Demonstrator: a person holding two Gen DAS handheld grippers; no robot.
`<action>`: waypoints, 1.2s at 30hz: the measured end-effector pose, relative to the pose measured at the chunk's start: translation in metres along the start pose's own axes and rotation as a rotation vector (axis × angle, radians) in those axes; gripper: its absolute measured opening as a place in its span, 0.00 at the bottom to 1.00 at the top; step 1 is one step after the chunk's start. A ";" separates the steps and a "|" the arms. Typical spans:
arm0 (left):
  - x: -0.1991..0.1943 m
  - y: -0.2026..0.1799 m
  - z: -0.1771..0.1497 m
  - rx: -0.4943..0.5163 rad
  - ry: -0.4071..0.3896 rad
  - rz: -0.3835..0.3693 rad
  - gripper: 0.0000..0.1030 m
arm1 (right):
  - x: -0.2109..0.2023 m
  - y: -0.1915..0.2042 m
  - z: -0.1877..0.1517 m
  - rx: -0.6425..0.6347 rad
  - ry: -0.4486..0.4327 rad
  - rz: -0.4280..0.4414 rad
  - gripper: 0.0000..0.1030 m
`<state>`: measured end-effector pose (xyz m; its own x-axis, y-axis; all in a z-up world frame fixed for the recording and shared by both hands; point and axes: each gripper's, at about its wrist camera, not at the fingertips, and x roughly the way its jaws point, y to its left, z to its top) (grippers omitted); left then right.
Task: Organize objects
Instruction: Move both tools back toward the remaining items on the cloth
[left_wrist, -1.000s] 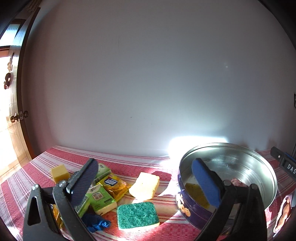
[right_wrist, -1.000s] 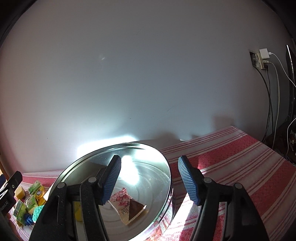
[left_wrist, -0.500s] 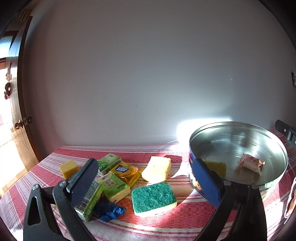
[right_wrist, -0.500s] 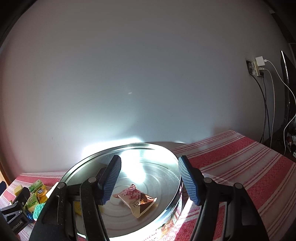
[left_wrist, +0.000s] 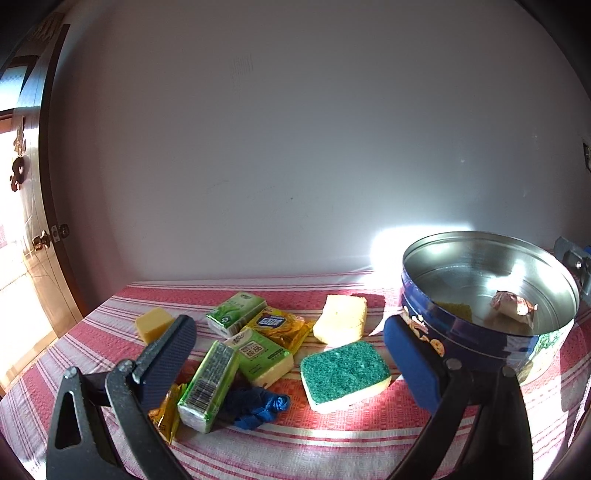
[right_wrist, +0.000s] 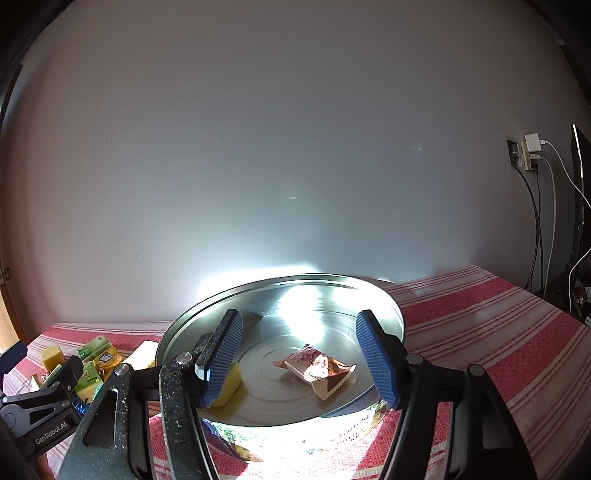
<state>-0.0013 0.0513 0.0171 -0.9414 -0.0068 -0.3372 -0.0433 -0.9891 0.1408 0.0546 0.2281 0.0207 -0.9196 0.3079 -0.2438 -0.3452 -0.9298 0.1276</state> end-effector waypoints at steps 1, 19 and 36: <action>0.000 0.005 -0.001 -0.008 0.004 0.003 0.99 | -0.001 0.003 -0.001 -0.009 -0.001 0.006 0.64; 0.017 0.113 -0.023 -0.115 0.164 0.054 0.99 | -0.023 0.087 -0.029 -0.091 0.109 0.256 0.64; 0.080 0.163 -0.055 -0.241 0.524 -0.017 0.99 | -0.012 0.135 -0.045 -0.123 0.269 0.399 0.64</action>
<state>-0.0651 -0.1188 -0.0383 -0.6469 -0.0015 -0.7626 0.0776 -0.9949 -0.0638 0.0270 0.0900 -0.0023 -0.8888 -0.1248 -0.4410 0.0635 -0.9865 0.1511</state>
